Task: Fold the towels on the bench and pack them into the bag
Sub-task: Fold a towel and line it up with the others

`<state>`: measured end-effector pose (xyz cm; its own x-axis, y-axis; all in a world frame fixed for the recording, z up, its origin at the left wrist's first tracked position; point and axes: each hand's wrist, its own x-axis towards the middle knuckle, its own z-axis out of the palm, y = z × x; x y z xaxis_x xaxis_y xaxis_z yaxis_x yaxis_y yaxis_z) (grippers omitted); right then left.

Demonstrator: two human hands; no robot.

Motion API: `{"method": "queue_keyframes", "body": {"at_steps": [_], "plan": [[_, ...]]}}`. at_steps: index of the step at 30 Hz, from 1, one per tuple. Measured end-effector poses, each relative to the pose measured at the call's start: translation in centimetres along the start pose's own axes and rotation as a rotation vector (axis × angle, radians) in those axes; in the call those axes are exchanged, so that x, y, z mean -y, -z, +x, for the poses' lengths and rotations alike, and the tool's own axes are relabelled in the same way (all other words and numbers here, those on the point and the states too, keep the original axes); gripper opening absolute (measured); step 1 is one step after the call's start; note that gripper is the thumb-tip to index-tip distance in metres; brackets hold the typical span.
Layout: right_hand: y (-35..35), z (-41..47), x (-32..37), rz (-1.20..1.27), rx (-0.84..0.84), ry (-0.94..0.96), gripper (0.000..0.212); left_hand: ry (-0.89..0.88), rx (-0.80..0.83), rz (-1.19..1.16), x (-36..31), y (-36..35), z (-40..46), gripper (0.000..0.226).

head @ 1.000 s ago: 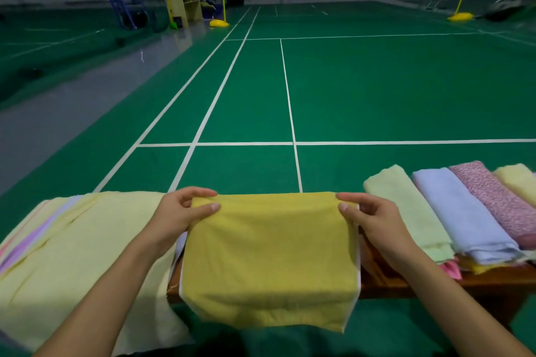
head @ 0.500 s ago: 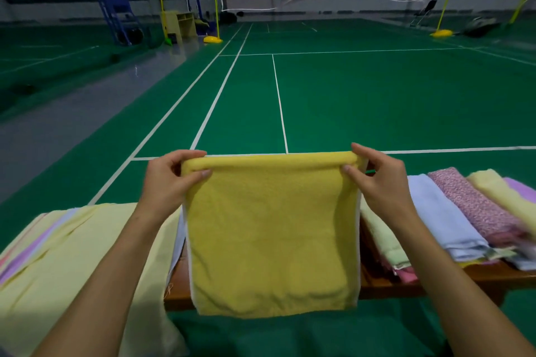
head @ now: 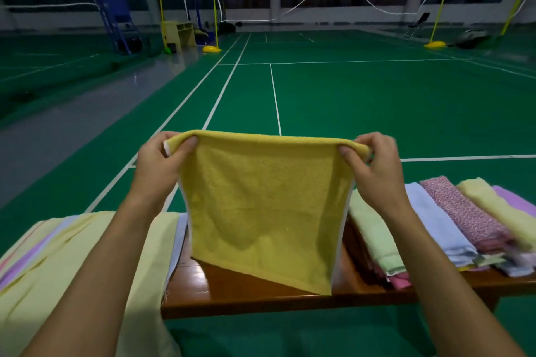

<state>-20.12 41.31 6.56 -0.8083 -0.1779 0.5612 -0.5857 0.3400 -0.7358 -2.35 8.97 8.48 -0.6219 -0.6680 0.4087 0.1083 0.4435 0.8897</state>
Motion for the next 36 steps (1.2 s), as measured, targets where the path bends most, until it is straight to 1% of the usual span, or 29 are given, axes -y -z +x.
{"method": "queue_keyframes", "body": {"at_steps": [2,3,6,9,11,14,16,18,21,23,25,27,30,33,35,36], "plan": [[0.3,-0.3,0.8,0.148,0.073,-0.125,0.021,0.003,0.053,0.020,-0.5,0.2,-0.7,0.028],[0.5,-0.6,1.2,0.179,0.080,-0.153,0.023,-0.009,0.074,0.041,-0.9,0.3,-1.1,0.028],[1.6,-1.3,1.9,0.225,0.061,-0.157,0.026,-0.033,0.145,0.079,-2.1,1.1,-2.2,0.032],[2.9,-1.8,2.4,0.228,0.055,-0.130,0.027,-0.010,0.200,0.034,-3.0,2.3,-3.2,0.037],[3.5,-2.1,2.7,0.225,0.071,-0.112,0.027,0.029,0.216,-0.025,-3.4,3.0,-3.7,0.037],[4.0,-2.3,2.9,0.247,0.116,-0.153,0.030,0.109,0.229,-0.144,-3.1,3.5,-4.2,0.035],[3.8,-2.4,2.4,0.260,0.171,-0.204,0.032,0.197,0.229,-0.172,-2.0,3.4,-4.3,0.033],[2.8,-2.4,0.7,0.215,0.213,-0.233,0.031,0.276,0.217,-0.167,0.0,2.9,-4.2,0.032],[-0.3,-2.5,-3.0,0.128,0.276,-0.268,0.021,0.303,0.176,-0.042,4.1,1.5,-3.7,0.029],[-2.9,-2.4,-5.6,0.014,0.324,-0.267,0.014,0.303,0.133,0.047,6.9,0.3,-3.4,0.028],[-5.1,-2.3,-7.2,-0.101,0.344,-0.221,0.008,0.293,0.074,0.114,9.3,-0.8,-3.0,0.031],[-7.3,-2.3,-8.4,-0.192,0.339,-0.219,0.007,0.300,0.021,0.192,11.7,-1.9,-2.6,0.030],[-10.0,-2.9,-9.8,-0.237,0.274,-0.263,0.009,0.336,-0.021,0.272,14.3,-3.1,-2.0,0.028],[-12.4,-3.4,-10.9,-0.209,0.223,-0.311,0.014,0.355,-0.020,0.326,15.9,-4.1,-1.3,0.025],[-13.5,-3.5,-11.2,-0.202,0.237,-0.367,0.027,0.356,-0.010,0.351,17.0,-4.6,-1.0,0.021],[-13.9,-3.5,-11.2,-0.216,0.261,-0.385,0.037,0.347,0.004,0.368,17.3,-4.7,-0.9,0.025]]}}
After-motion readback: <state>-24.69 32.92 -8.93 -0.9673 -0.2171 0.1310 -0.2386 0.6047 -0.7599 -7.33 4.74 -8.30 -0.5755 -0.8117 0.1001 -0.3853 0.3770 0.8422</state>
